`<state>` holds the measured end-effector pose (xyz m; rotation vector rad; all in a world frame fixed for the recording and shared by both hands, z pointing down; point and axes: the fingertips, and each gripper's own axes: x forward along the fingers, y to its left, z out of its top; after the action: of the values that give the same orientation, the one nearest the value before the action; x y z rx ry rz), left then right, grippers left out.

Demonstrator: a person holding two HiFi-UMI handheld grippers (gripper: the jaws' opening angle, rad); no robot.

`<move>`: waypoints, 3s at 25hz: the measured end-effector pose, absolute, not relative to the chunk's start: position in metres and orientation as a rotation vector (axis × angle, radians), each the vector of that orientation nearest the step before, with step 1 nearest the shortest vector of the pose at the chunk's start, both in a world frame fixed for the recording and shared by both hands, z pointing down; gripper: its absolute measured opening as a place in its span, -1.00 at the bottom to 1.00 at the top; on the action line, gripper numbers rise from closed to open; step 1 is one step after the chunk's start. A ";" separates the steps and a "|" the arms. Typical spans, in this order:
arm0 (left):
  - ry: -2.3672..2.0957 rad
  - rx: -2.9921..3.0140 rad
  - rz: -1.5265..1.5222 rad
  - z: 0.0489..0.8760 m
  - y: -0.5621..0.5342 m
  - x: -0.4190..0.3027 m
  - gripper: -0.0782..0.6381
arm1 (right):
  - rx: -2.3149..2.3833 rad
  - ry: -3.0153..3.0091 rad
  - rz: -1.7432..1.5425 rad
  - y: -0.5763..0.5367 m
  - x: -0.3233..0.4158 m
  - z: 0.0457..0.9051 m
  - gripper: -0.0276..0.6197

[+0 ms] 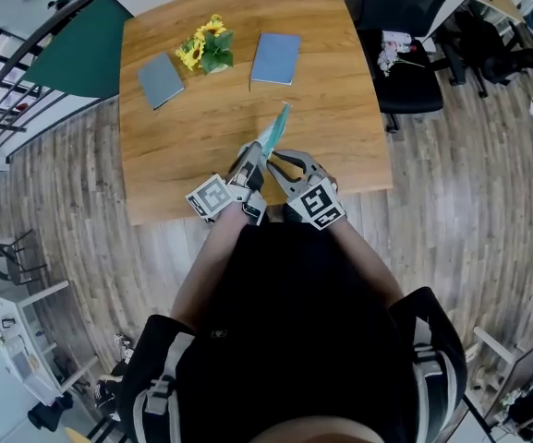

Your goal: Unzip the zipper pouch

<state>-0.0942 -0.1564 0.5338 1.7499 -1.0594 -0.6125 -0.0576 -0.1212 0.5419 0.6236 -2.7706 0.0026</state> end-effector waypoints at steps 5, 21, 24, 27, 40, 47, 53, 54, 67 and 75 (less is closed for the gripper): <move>-1.063 1.751 -0.626 0.530 -0.154 -0.094 -0.77 | 0.644 -2.773 -0.015 -0.120 -0.053 0.539 -0.77; -1.071 1.764 -0.604 0.532 -0.148 -0.097 -0.77 | 0.720 -2.785 -0.007 -0.118 -0.046 0.537 -0.88; -1.070 1.763 -0.605 0.533 -0.148 -0.096 -0.77 | 0.728 -2.785 0.000 -0.118 -0.045 0.537 -0.88; -1.069 1.759 -0.607 0.534 -0.146 -0.095 -0.77 | 0.731 -2.784 0.003 -0.118 -0.044 0.538 -0.88; -1.066 1.763 -0.573 0.536 -0.144 -0.090 -0.77 | 0.743 -2.776 0.046 -0.125 -0.043 0.540 -0.89; -1.053 1.769 -0.566 0.536 -0.142 -0.087 -0.77 | 0.797 -2.781 0.101 -0.129 -0.041 0.539 -0.89; -1.024 1.799 -0.521 0.533 -0.136 -0.079 -0.78 | 0.871 -2.770 0.128 -0.136 -0.032 0.536 -0.90; -1.020 1.801 -0.523 0.533 -0.136 -0.078 -0.78 | 0.871 -2.768 0.114 -0.137 -0.031 0.535 -0.90; -0.999 1.825 -0.518 0.529 -0.135 -0.074 -0.78 | 0.882 -2.741 0.100 -0.145 -0.028 0.538 -0.90; -1.002 1.841 -0.514 0.525 -0.134 -0.075 -0.78 | 0.888 -2.741 0.097 -0.152 -0.029 0.538 -0.90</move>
<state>-0.0750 -0.1339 0.5251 1.8409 -1.0023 -0.5142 -0.0290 -0.1521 0.5377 0.8881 -2.7407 0.0974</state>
